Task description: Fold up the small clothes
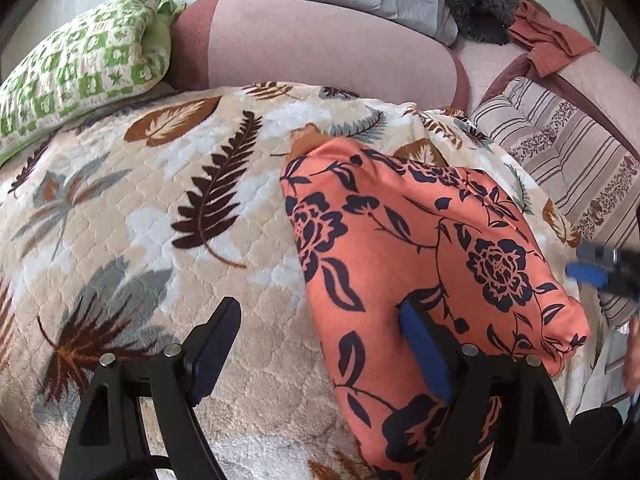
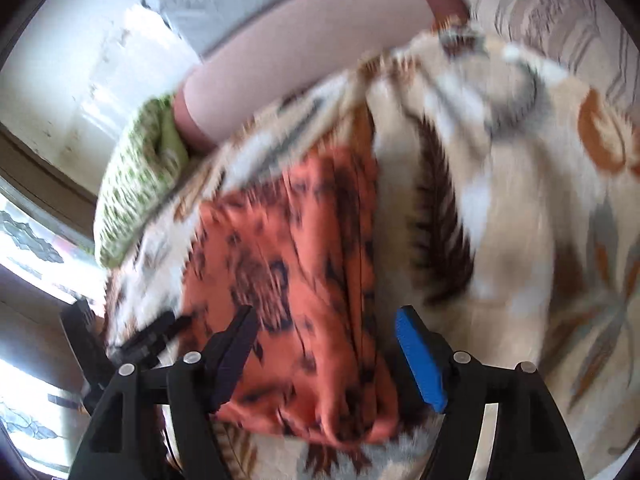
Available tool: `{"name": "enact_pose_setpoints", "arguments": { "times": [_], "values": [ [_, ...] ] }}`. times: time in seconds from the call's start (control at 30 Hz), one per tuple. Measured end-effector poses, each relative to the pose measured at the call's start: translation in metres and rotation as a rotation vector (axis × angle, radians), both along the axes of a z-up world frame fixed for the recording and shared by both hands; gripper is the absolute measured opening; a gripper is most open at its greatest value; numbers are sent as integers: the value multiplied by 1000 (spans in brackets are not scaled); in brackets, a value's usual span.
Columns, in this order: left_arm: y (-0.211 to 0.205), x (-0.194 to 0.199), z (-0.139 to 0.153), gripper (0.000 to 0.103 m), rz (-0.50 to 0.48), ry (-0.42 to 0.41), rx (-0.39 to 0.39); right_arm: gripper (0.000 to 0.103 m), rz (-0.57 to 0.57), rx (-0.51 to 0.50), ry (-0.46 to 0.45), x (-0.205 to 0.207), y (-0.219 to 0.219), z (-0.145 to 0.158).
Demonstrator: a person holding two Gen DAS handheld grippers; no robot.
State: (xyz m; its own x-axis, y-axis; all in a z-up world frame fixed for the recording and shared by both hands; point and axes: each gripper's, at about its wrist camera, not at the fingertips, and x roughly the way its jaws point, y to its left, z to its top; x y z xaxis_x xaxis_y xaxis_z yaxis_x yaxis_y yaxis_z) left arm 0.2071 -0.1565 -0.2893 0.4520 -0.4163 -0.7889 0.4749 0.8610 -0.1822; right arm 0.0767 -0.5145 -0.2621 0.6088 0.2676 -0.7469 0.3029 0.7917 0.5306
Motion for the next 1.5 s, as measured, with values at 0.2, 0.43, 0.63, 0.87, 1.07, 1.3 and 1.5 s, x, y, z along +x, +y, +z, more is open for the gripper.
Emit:
{"name": "enact_pose_setpoints", "arguments": {
  "times": [0.2,0.43,0.63,0.87,1.07,1.3,1.5],
  "values": [
    [-7,-1,5,82,-26,-43,-6,75,-13,144,34,38,-21,-29],
    [-17,4,1,82,-45,-32,-5,75,40,242,94,54,-22,-76],
    [-25,7,-3,82,-51,-17,-18,75,76,307,92,58,-22,-86],
    [-35,4,-7,82,-80,-11,-27,75,112,314,106,63,-11,-90],
    [-45,-3,-8,83,-98,-43,14,75,99,361,99,61,-12,-96],
    [-45,-2,-9,83,-83,-39,13,76,117,399,71,61,-7,-98],
    [-48,-2,-9,83,-66,-38,18,76,117,413,63,63,-1,-99]
  ]
}}
